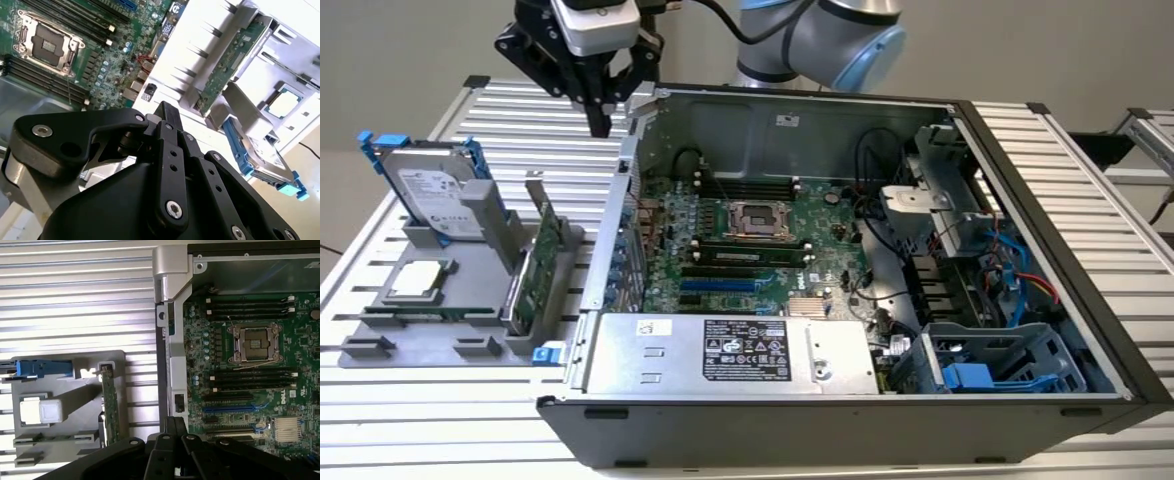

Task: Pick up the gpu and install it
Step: 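Reach for the gpu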

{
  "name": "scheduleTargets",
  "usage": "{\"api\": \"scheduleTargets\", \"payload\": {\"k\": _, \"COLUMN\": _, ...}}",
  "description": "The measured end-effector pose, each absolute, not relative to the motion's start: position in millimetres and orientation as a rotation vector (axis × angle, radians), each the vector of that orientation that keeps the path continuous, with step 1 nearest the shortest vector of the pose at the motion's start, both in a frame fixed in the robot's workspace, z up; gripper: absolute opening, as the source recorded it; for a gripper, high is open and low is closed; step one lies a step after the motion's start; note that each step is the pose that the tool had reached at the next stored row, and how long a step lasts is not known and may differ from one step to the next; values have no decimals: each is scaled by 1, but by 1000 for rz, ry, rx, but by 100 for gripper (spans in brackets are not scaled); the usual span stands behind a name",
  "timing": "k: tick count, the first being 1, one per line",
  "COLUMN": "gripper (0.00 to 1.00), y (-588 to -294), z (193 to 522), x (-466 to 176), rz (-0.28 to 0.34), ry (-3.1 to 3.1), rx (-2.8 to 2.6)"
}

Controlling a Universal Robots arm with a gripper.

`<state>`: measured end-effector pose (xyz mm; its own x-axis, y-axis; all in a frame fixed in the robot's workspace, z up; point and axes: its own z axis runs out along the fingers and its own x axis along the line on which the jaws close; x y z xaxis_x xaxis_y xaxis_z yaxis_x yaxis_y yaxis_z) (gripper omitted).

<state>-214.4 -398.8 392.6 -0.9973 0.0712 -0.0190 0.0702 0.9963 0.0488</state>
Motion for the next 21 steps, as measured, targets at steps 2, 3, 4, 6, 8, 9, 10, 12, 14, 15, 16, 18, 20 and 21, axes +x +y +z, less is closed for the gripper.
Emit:
{"api": "scheduleTargets", "payload": {"k": 2, "gripper": 0, "y": -399, "z": 393, "x": -217, "rz": 75, "ry": 3118, "rx": 110}}
{"api": "scheduleTargets", "payload": {"k": 3, "gripper": 0, "y": -399, "z": 393, "x": -218, "rz": 75, "ry": 3118, "rx": 110}}
{"api": "scheduleTargets", "payload": {"k": 4, "gripper": 0, "y": -399, "z": 393, "x": -220, "rz": 75, "ry": 3118, "rx": 110}}
{"api": "scheduleTargets", "payload": {"k": 6, "gripper": 0, "y": -399, "z": 393, "x": -223, "rz": 75, "ry": 3118, "rx": 111}}
{"api": "scheduleTargets", "payload": {"k": 8, "gripper": 0, "y": -399, "z": 393, "x": -226, "rz": 75, "ry": 3118, "rx": 110}}
{"api": "scheduleTargets", "payload": {"k": 9, "gripper": 0, "y": -399, "z": 393, "x": -228, "rz": 75, "ry": 3118, "rx": 110}}
{"api": "scheduleTargets", "payload": {"k": 10, "gripper": 0, "y": -399, "z": 393, "x": -229, "rz": 75, "ry": 3118, "rx": 110}}
{"api": "scheduleTargets", "payload": {"k": 12, "gripper": 0, "y": -399, "z": 393, "x": -231, "rz": 75, "ry": 3118, "rx": 110}}
{"api": "scheduleTargets", "payload": {"k": 14, "gripper": 0, "y": -399, "z": 393, "x": -233, "rz": 75, "ry": 3118, "rx": 110}}
{"api": "scheduleTargets", "payload": {"k": 15, "gripper": 0, "y": -399, "z": 393, "x": -234, "rz": 75, "ry": 3118, "rx": 110}}
{"api": "scheduleTargets", "payload": {"k": 16, "gripper": 0, "y": -399, "z": 393, "x": -234, "rz": 75, "ry": 3118, "rx": 110}}
{"api": "scheduleTargets", "payload": {"k": 18, "gripper": 0, "y": -399, "z": 393, "x": -236, "rz": 75, "ry": 3118, "rx": 110}}
{"api": "scheduleTargets", "payload": {"k": 20, "gripper": 0, "y": -399, "z": 393, "x": -238, "rz": 75, "ry": 3118, "rx": 110}}
{"api": "scheduleTargets", "payload": {"k": 21, "gripper": 0, "y": -399, "z": 393, "x": -239, "rz": 75, "ry": 3118, "rx": 110}}
